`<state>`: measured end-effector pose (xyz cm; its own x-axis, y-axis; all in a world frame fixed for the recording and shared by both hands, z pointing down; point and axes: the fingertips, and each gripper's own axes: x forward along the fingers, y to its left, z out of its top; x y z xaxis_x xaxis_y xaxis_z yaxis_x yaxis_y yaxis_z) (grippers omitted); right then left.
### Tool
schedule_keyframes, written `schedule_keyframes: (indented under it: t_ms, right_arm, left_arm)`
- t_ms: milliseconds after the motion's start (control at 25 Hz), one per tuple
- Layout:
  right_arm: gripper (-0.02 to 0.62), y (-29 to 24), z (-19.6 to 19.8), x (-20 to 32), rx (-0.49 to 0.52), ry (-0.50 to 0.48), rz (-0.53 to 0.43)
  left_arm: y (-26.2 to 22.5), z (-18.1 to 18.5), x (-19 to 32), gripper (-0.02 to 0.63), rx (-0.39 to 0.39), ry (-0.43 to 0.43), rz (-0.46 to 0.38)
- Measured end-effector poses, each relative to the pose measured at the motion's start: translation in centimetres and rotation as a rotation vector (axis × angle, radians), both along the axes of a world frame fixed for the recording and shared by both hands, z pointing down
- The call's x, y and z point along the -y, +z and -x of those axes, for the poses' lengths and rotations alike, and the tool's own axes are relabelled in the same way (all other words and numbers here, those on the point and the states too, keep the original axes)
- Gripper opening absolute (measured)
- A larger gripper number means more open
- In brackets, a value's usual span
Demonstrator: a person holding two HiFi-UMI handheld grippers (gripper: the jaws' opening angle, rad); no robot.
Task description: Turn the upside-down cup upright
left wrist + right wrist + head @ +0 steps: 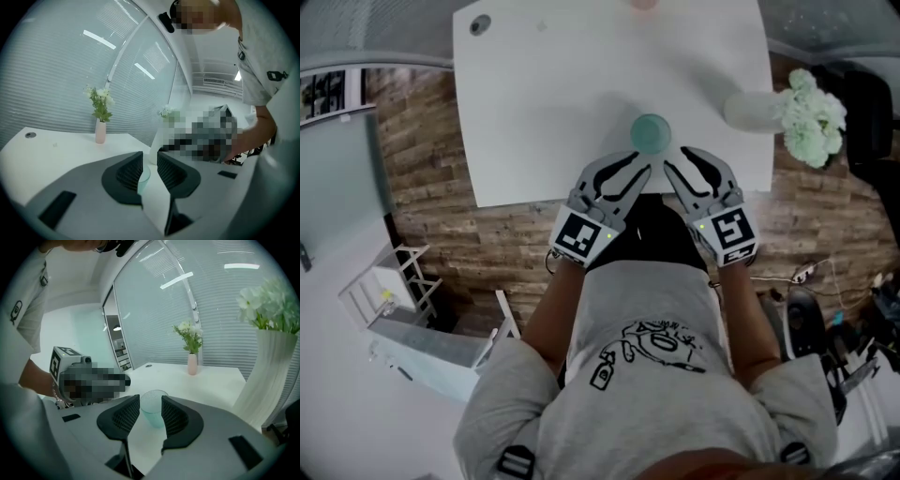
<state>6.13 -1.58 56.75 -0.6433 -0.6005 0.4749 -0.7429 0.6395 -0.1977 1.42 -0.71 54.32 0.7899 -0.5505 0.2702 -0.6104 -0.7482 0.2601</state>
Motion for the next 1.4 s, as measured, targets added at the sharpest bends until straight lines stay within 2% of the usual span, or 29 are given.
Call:
schedule_keyframes:
  t_ms: [240,400,520,760,1080,1400]
  right_arm:
    - [0.097,-3.8,0.1,0.5,0.019,-0.008,-0.045]
    - [0.069,-6.5,0.3,0.5,0.034,-0.018,-0.078]
    - [0.060,-8.4,0.4,0.3,0.041,-0.023,-0.095]
    - [0.051,-12.5,1.2,0.5,0.090,-0.031,-0.160]
    - [0.046,-18.1,1.9,0.2,0.158,-0.041,-0.222]
    - [0.044,-22.8,2.0,-0.4,0.204,-0.053,-0.256]
  left_arm:
    - [-3.7,0.1,0.5,0.042,-0.021,-0.017,-0.038]
    - [-6.2,0.8,0.8,0.005,-0.038,-0.074,-0.081]
    - [-8.1,1.1,1.0,0.003,-0.054,-0.095,-0.089]
    - [-11.4,0.3,0.8,0.003,-0.095,-0.066,-0.095]
    - [-16.4,0.2,0.6,0.002,-0.125,-0.081,-0.148]
    - [-20.1,0.1,0.1,0.002,-0.162,-0.083,-0.167]
